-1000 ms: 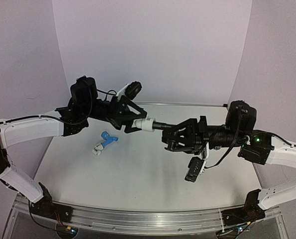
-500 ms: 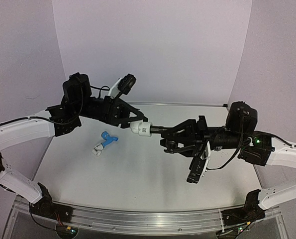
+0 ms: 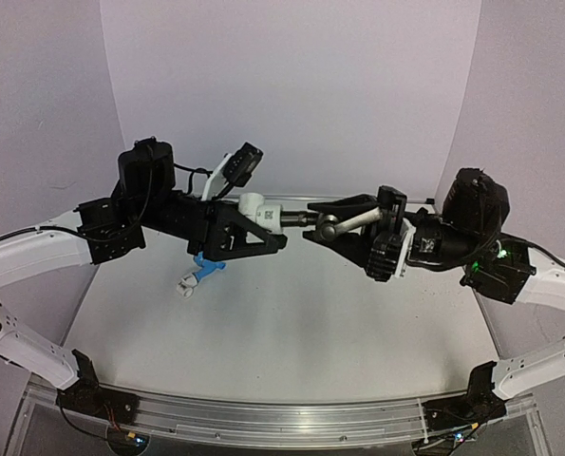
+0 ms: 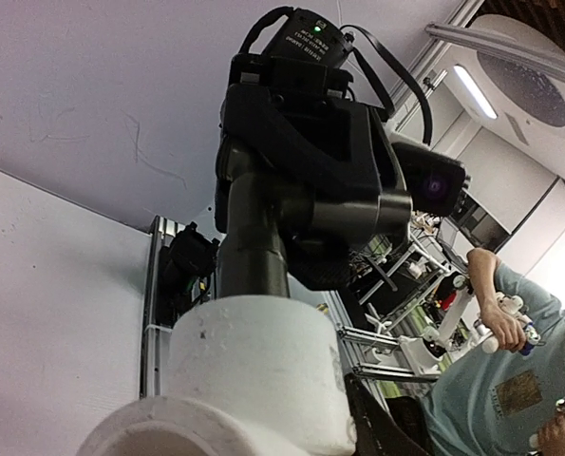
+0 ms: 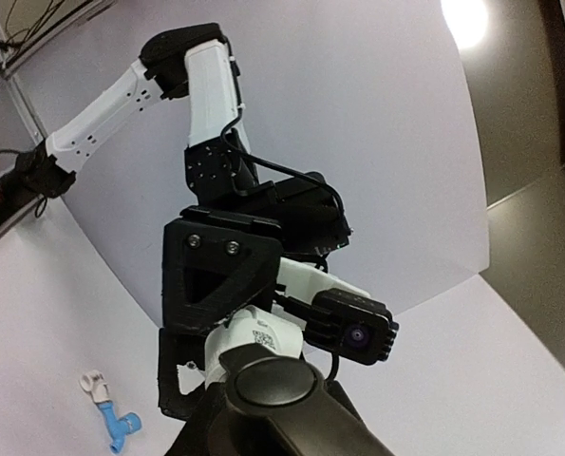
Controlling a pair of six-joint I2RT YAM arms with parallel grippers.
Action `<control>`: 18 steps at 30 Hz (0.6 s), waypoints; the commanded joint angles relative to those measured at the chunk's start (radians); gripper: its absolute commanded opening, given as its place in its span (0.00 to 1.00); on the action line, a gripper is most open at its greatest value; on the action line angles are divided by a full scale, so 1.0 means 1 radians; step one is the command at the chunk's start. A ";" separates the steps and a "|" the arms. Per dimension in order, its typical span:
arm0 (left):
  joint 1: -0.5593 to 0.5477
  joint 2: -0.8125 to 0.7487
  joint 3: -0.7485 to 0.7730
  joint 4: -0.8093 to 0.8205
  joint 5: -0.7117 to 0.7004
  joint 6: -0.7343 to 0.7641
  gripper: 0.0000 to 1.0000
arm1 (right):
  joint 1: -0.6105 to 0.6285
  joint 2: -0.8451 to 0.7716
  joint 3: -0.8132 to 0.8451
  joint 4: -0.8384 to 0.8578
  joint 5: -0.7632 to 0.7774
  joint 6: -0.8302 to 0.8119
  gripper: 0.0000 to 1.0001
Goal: Install the water faucets
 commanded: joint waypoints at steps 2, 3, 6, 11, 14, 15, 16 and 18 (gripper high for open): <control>-0.011 -0.059 0.063 -0.056 -0.052 0.131 0.42 | -0.001 -0.009 0.075 0.048 0.045 0.279 0.00; -0.012 -0.065 0.062 -0.058 -0.059 0.141 0.41 | -0.001 -0.010 0.081 0.041 0.040 0.310 0.00; -0.013 -0.078 0.063 -0.075 -0.075 0.167 0.42 | -0.001 -0.017 0.090 0.010 0.005 0.364 0.00; -0.012 -0.079 0.066 -0.049 -0.082 0.128 0.58 | -0.001 -0.037 0.064 -0.044 -0.048 0.266 0.00; -0.013 -0.063 0.079 -0.042 -0.058 0.107 0.57 | -0.001 -0.029 0.071 -0.051 -0.031 0.260 0.00; -0.013 -0.060 0.080 -0.041 -0.053 0.107 0.54 | -0.001 -0.022 0.084 -0.051 -0.022 0.276 0.00; -0.013 -0.059 0.079 -0.041 -0.051 0.111 0.51 | -0.001 -0.015 0.096 -0.051 -0.015 0.297 0.00; -0.013 -0.063 0.075 -0.043 -0.058 0.130 0.46 | -0.001 -0.005 0.116 -0.051 0.004 0.351 0.00</control>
